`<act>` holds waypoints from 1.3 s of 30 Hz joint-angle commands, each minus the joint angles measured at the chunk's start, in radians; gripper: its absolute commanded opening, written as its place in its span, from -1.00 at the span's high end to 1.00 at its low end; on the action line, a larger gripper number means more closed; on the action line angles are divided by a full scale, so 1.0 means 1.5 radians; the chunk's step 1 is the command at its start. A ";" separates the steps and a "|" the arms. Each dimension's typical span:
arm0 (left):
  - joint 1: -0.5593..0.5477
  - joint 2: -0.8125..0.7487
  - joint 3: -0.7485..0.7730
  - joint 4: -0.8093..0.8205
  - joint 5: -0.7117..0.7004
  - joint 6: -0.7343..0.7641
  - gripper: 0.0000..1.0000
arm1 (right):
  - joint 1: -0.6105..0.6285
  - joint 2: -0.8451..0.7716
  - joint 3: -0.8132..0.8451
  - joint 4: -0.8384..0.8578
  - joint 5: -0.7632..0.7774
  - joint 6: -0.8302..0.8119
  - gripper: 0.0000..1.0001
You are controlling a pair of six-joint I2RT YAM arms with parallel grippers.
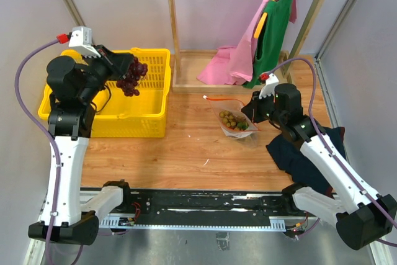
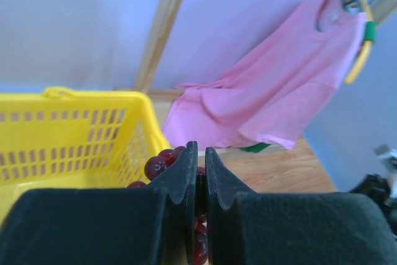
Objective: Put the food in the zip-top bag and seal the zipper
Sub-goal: Place the fake fruit in the zipper food storage bag.
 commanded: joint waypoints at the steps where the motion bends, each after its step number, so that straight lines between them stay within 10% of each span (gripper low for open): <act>1: -0.033 -0.012 0.027 0.084 0.074 -0.039 0.99 | 0.005 -0.006 0.003 0.017 -0.012 0.006 0.99; 22: -0.416 0.050 -0.085 0.374 0.023 -0.001 0.99 | 0.004 0.003 0.004 0.026 -0.044 0.014 0.99; 39: -0.527 0.198 -0.131 0.538 0.065 0.077 0.99 | 0.004 0.004 -0.005 0.042 -0.073 0.029 0.99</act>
